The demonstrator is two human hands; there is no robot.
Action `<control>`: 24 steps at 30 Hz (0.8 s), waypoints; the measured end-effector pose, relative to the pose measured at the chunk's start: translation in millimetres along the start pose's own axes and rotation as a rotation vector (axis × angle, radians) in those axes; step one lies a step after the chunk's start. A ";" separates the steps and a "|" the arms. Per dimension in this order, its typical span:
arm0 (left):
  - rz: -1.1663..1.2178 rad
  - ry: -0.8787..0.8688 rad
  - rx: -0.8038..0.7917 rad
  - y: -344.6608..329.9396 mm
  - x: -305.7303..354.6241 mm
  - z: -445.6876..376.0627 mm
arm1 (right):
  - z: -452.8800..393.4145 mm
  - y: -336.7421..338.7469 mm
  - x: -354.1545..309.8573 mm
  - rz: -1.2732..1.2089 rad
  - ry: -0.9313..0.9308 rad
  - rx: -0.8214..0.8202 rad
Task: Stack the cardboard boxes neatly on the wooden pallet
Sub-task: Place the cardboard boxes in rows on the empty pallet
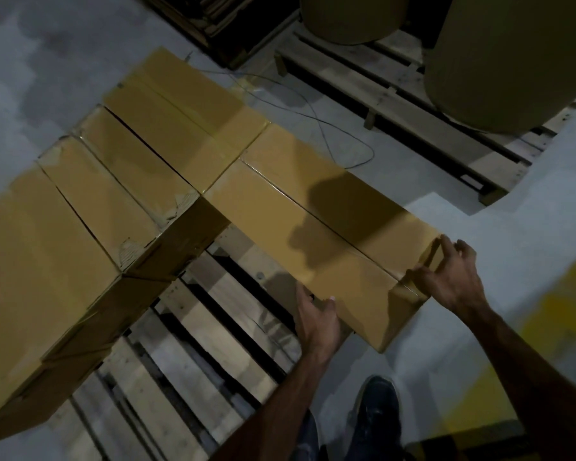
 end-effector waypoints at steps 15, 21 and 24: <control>-0.426 -0.468 -0.391 187.0 129.3 203.3 | 274.5 189.2 -25.2 -0.250 -0.326 -0.034; -0.417 -0.613 -0.463 242.4 167.4 282.3 | 359.6 253.7 -8.2 -0.476 -0.489 0.117; -0.432 -0.643 -0.502 251.8 176.0 313.3 | 381.7 275.1 2.1 -0.523 -0.511 0.132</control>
Point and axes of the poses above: each hand's wrist, its own z-axis away from the middle knuckle, its own y-axis out of the back of the hand, x = y × z, the point moved 10 cm from there along -z, towards the middle knuckle, and after that the axes turned 15 degrees about x, right-handed, at the moved point
